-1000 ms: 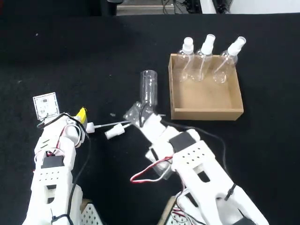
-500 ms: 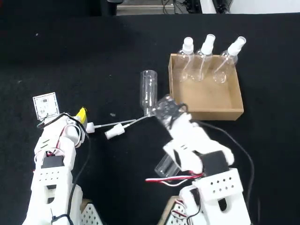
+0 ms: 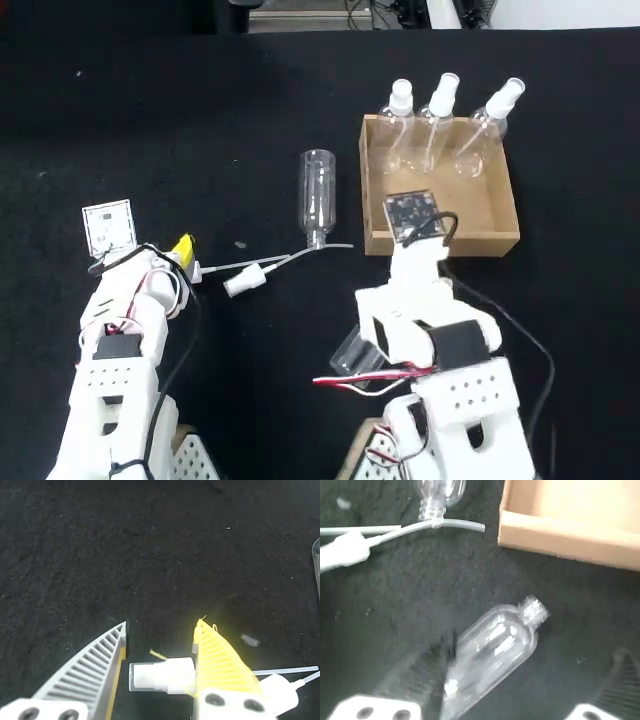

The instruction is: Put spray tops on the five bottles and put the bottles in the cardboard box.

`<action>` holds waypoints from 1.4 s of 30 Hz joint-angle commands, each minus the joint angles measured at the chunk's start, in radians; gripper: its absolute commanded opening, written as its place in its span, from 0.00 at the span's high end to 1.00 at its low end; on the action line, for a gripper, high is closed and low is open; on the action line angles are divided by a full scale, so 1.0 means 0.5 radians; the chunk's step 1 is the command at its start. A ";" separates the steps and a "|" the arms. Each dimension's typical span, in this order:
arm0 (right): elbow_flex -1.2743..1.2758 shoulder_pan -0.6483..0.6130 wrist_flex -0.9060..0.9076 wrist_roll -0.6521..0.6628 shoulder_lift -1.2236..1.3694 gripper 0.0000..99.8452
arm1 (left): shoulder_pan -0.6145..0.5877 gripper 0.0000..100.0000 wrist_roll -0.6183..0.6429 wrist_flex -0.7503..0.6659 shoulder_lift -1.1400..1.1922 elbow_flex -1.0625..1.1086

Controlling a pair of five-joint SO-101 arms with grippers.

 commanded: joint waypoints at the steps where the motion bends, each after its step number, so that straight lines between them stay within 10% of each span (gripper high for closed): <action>1: -0.041 0.028 -0.058 0.000 0.361 0.58 | 0.029 0.79 -0.025 -0.049 -0.028 -0.026; 42: -0.557 0.003 0.393 0.009 0.833 0.58 | 0.026 0.79 -0.025 -0.049 -0.028 -0.029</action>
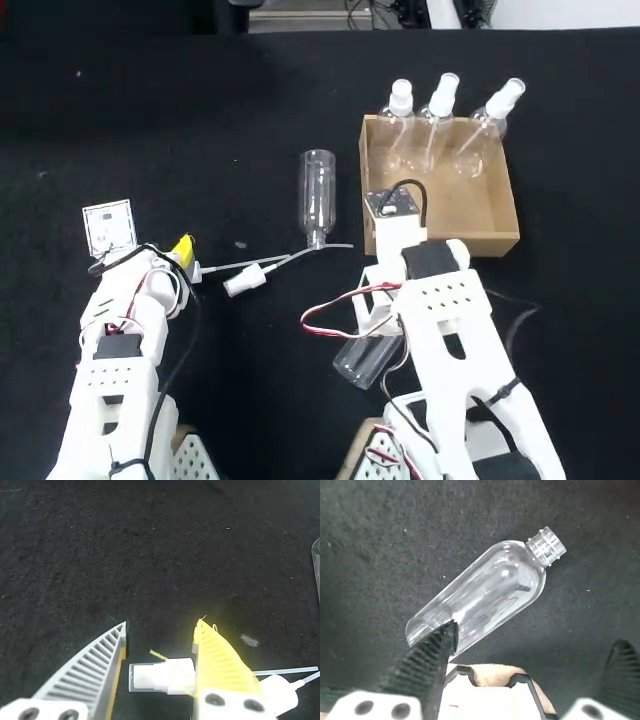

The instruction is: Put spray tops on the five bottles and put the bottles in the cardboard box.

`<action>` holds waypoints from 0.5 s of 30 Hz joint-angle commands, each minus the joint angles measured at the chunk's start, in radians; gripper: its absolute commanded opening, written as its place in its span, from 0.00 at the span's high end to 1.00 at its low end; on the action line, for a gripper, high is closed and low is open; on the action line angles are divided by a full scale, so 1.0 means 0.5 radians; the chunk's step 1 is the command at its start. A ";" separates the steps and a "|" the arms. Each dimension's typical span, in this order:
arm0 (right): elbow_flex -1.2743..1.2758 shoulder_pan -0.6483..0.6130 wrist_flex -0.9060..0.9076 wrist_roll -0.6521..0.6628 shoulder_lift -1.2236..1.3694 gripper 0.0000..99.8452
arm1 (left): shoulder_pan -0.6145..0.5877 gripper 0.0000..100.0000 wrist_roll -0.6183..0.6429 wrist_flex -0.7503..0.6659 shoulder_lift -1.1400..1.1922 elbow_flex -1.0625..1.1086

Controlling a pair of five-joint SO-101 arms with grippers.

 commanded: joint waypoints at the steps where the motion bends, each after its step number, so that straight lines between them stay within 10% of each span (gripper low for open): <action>1: -0.103 -0.040 0.006 0.009 0.023 0.58 | 0.026 0.79 -0.025 -0.049 -0.028 -0.029; 15: 0.084 -0.276 -0.187 -0.009 0.008 0.58 | 0.017 0.79 -0.025 -0.049 -0.028 -0.029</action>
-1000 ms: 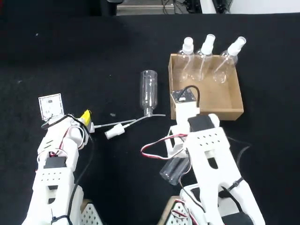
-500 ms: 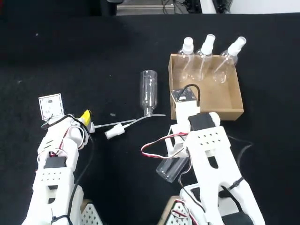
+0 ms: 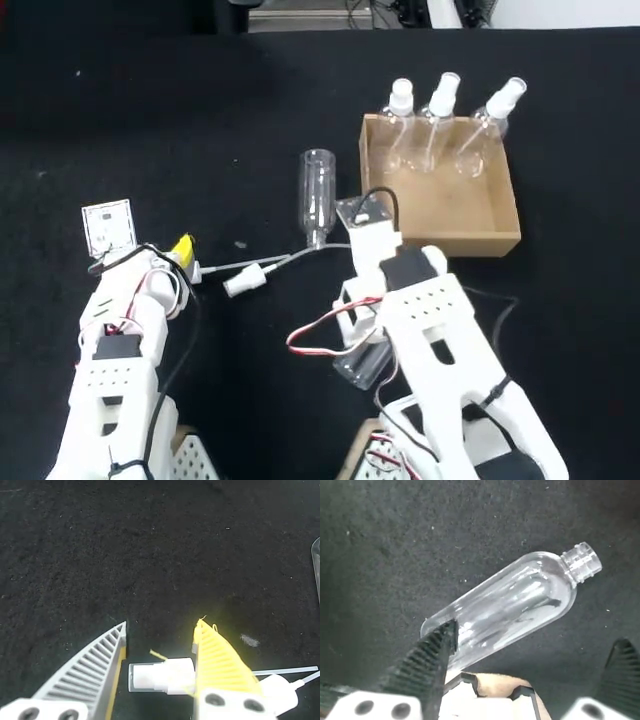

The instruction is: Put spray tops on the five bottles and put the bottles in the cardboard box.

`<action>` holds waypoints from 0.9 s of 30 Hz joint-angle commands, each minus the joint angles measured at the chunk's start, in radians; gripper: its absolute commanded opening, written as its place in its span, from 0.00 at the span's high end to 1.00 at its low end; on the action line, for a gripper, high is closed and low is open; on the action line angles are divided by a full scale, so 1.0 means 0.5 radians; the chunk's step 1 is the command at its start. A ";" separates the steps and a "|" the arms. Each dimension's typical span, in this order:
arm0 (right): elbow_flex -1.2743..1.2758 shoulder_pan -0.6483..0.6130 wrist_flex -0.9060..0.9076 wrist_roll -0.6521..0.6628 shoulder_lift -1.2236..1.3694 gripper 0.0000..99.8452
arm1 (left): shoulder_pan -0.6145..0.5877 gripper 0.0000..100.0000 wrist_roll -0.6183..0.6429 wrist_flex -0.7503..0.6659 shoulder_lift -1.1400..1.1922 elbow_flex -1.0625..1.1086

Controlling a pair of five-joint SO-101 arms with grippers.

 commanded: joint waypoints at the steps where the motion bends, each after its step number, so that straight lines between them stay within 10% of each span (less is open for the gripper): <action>1: -0.011 -0.034 -0.043 -0.009 0.014 0.58 | 0.014 0.79 -0.025 -0.049 -0.028 -0.029; 27: 0.063 -0.396 -0.212 -0.012 0.023 0.58 | 0.008 0.79 -0.025 -0.049 -0.031 -0.029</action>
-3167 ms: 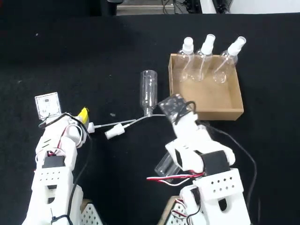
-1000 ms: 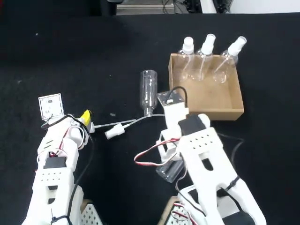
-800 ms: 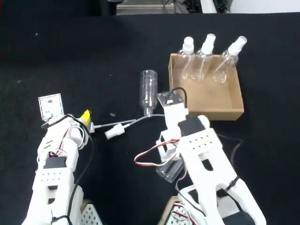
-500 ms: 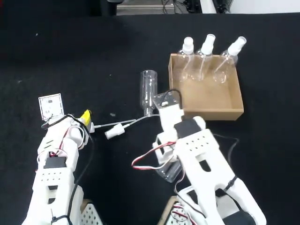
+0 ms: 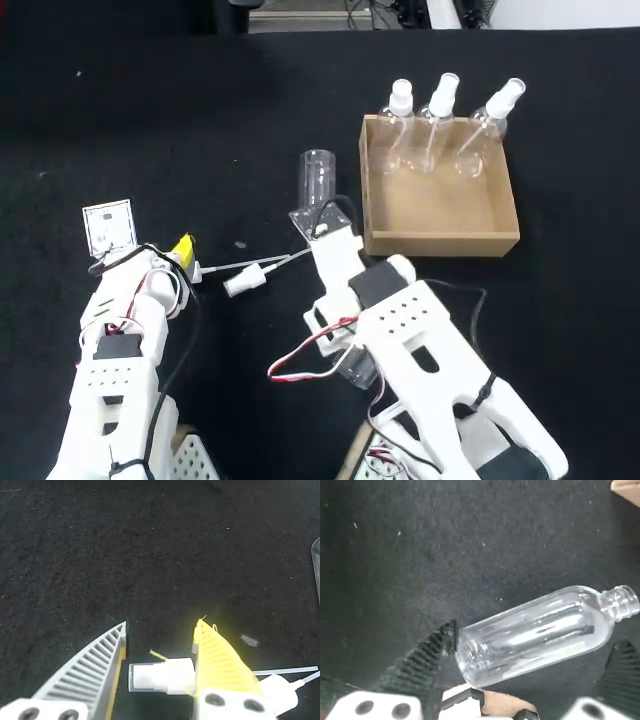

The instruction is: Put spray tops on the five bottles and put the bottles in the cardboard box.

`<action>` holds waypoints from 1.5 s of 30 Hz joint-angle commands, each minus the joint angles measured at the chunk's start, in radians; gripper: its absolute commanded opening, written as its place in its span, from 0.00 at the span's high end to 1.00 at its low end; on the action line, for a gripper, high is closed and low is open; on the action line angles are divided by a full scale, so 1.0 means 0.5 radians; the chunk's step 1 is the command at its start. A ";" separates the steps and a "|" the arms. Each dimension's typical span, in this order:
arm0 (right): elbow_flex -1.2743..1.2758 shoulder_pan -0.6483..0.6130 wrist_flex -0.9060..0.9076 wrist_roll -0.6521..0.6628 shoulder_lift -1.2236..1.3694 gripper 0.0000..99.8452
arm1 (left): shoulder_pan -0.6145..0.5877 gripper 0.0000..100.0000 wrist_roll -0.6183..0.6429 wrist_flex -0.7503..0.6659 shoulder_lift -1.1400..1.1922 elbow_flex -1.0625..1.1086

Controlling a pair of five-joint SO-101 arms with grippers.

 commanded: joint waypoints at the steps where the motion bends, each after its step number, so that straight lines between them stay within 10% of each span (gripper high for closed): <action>1: 0.063 -0.015 -0.064 -0.028 0.020 0.58 | 0.008 0.79 -0.025 -0.049 -0.031 -0.029; 13: 0.180 0.445 -0.147 -0.310 0.023 0.58 | 0.008 0.79 -0.025 -0.049 -0.031 -0.032; 27: 0.305 0.120 -0.285 -0.322 0.023 0.59 | 0.008 0.79 -0.025 -0.049 -0.031 -0.032; 34: 0.299 -0.123 -0.368 -0.304 0.017 0.76 | 0.008 0.79 -0.025 -0.049 -0.031 -0.032; 45: 0.250 -0.209 -0.331 -0.107 0.005 0.69 | 0.008 0.79 -0.025 -0.049 -0.031 -0.032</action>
